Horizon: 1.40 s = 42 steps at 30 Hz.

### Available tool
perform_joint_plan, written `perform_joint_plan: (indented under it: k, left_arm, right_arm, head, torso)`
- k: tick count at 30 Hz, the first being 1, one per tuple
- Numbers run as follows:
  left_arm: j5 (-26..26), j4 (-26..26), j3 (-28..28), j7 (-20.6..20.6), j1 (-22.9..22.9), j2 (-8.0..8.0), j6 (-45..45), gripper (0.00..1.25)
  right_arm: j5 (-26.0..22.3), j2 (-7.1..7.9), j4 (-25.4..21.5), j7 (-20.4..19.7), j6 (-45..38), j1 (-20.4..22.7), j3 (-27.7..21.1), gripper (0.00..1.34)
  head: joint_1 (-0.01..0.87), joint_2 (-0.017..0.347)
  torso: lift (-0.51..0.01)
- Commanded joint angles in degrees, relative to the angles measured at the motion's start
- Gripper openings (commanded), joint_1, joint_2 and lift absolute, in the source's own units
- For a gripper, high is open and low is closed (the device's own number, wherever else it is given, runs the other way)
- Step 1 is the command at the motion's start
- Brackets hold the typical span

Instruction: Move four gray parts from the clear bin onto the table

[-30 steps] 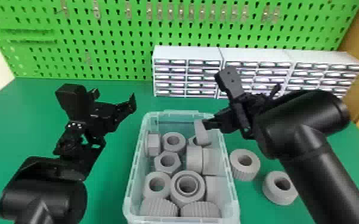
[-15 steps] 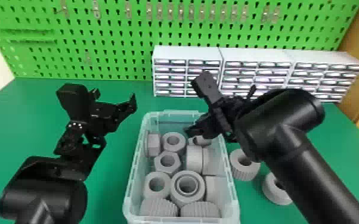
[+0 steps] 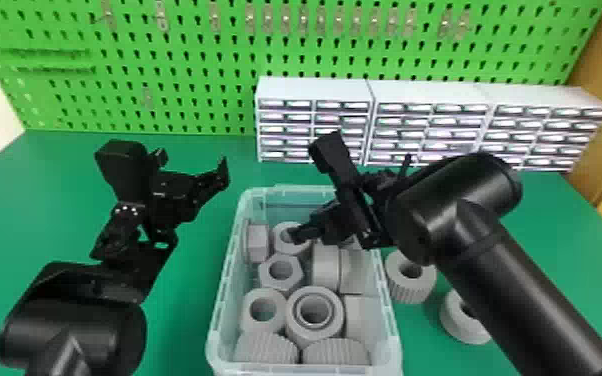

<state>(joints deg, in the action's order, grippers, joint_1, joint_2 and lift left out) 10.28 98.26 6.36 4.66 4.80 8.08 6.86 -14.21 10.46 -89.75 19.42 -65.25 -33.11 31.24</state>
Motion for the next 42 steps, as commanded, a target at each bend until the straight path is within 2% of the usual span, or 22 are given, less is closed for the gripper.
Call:
perform_joint_plan:
  k: [1,6,11,21,42]
  left_arm:
    - [-0.1,0.0,0.0,0.0,0.0,0.01,0.1,1.12]
    - [-0.1,0.0,0.0,0.0,0.0,0.01,0.2,1.12]
    - [-0.1,0.0,0.0,0.1,0.0,0.01,0.3,1.12]
    - [-0.2,0.0,0.0,0.4,0.1,0.01,0.4,1.12]
    - [-0.2,0.0,0.0,0.4,0.1,-0.08,0.5,1.12]
  right_arm:
    - [-5.5,0.0,3.2,0.0,1.1,0.7,-3.2,0.8]
    - [-7.7,-0.08,6.0,2.2,2.1,1.4,-6.7,0.8]
    - [-12.2,-0.08,10.3,4.8,4.2,1.8,-9.5,0.8]
    - [-17.1,-0.08,15.2,7.5,6.3,2.0,-10.8,0.8]
    - [-15.5,-0.17,15.5,7.5,6.3,1.7,-10.1,0.8]
  head:
    - [0.686,0.026]
    - [0.686,0.026]
    - [0.686,0.026]
    - [0.686,0.026]
    - [0.686,0.026]
  torso:
    - [-0.05]
    - [-0.05]
    - [-0.05]
    - [-0.05]
    - [-0.05]
